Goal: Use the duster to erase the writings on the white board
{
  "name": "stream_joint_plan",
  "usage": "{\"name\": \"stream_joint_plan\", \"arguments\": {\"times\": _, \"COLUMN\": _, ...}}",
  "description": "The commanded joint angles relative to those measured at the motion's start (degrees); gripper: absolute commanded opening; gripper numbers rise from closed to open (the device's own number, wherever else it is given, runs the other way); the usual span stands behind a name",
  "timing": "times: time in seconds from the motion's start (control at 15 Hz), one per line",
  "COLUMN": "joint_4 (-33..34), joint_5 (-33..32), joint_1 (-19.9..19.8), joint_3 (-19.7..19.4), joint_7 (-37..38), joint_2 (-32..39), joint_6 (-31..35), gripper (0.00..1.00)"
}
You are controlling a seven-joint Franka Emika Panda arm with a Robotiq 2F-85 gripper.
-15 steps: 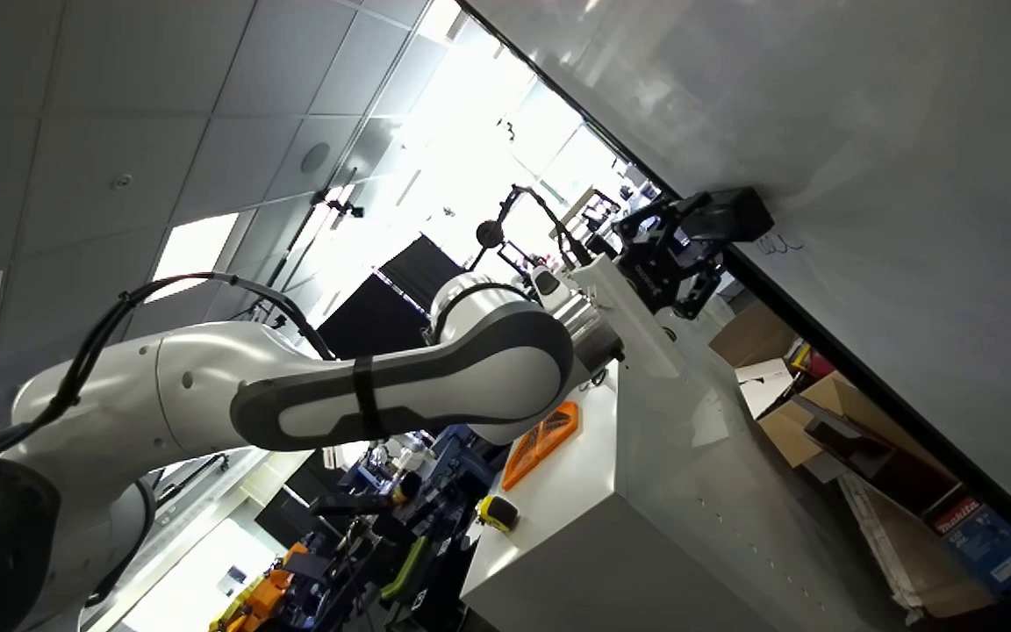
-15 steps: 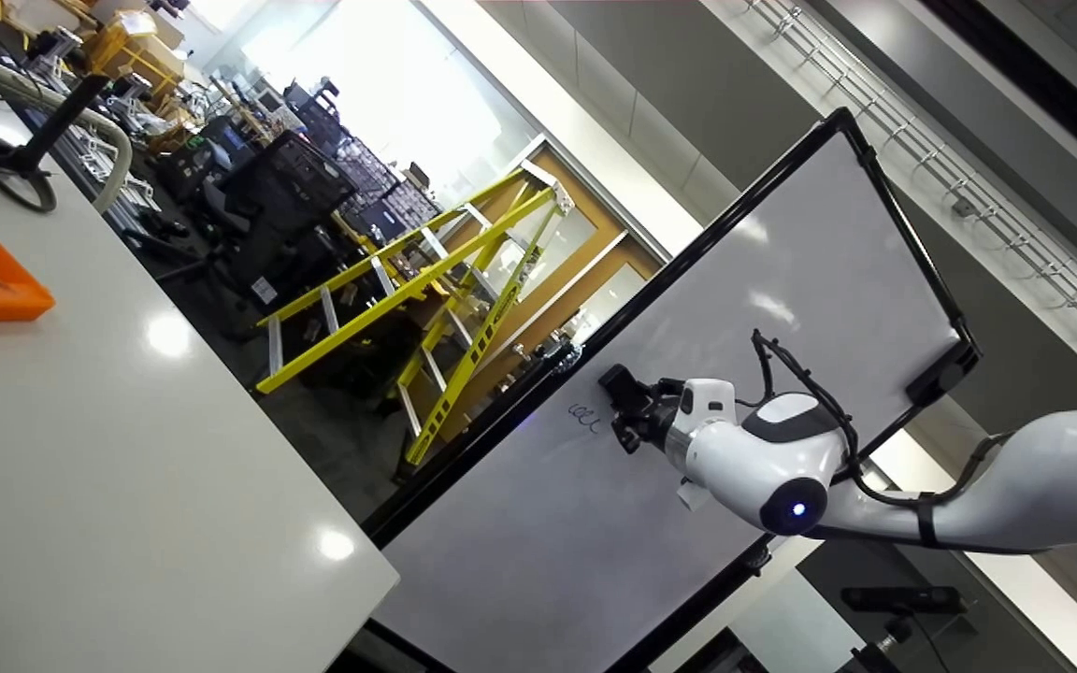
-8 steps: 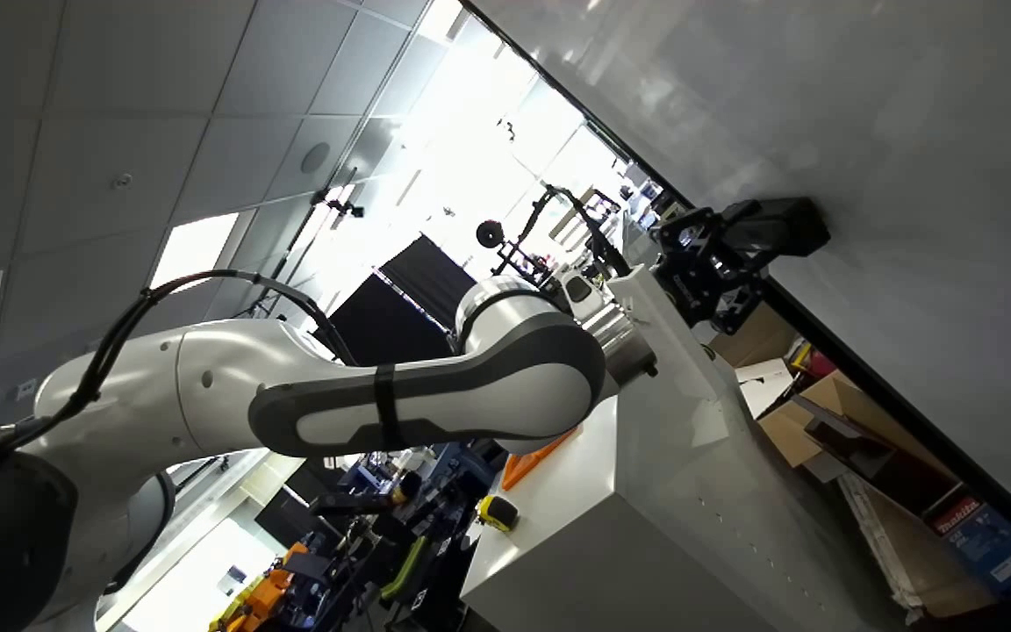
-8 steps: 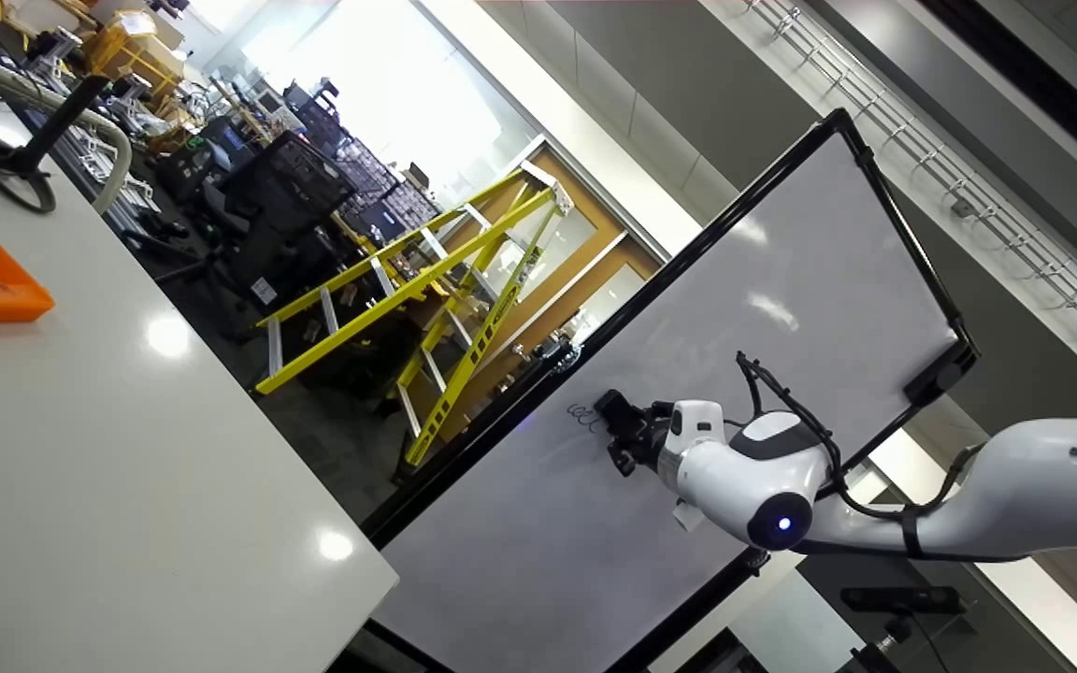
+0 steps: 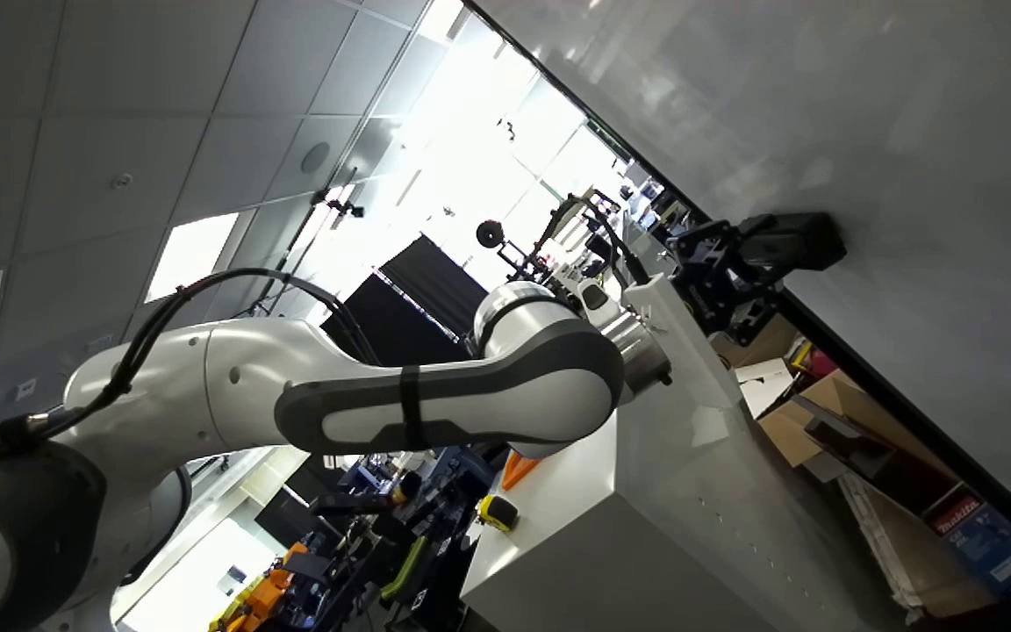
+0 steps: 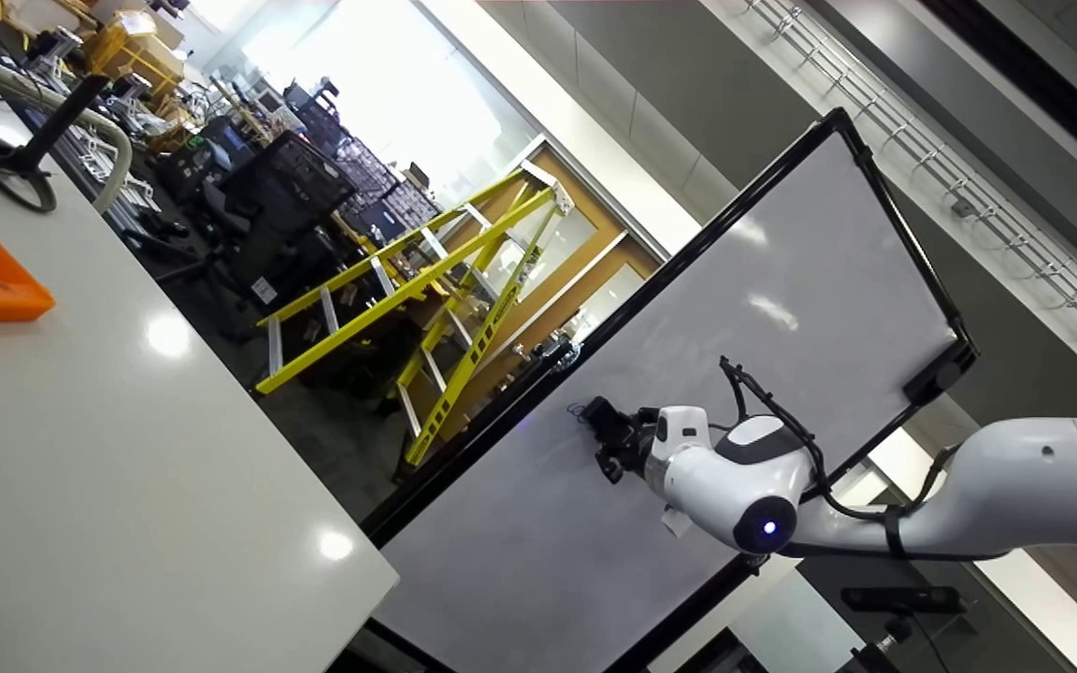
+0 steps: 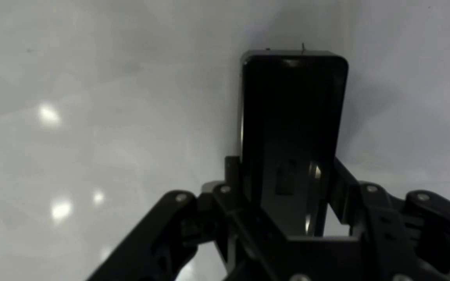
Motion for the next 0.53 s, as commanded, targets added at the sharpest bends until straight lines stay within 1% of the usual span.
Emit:
{"name": "stream_joint_plan", "arguments": {"times": 0.0, "joint_4": 5.6, "joint_5": 0.4, "joint_1": -2.2, "joint_3": 1.5, "joint_7": -2.1, "joint_2": 5.3, "joint_6": 3.1, "gripper": 0.30}}
{"name": "stream_joint_plan", "arguments": {"times": 0.07, "joint_4": 6.2, "joint_5": 0.0, "joint_1": -1.2, "joint_3": 0.4, "joint_7": -1.7, "joint_2": 6.4, "joint_6": 3.7, "gripper": 0.30}}
{"name": "stream_joint_plan", "arguments": {"times": 0.33, "joint_4": 8.1, "joint_5": 0.0, "joint_1": -1.3, "joint_3": 0.2, "joint_7": -2.1, "joint_2": 9.3, "joint_6": 5.8, "gripper": 0.30}}
{"name": "stream_joint_plan", "arguments": {"times": 0.47, "joint_4": 7.9, "joint_5": 0.3, "joint_1": -0.9, "joint_3": -0.3, "joint_7": -2.9, "joint_2": 9.3, "joint_6": 5.5, "gripper": 0.30}}
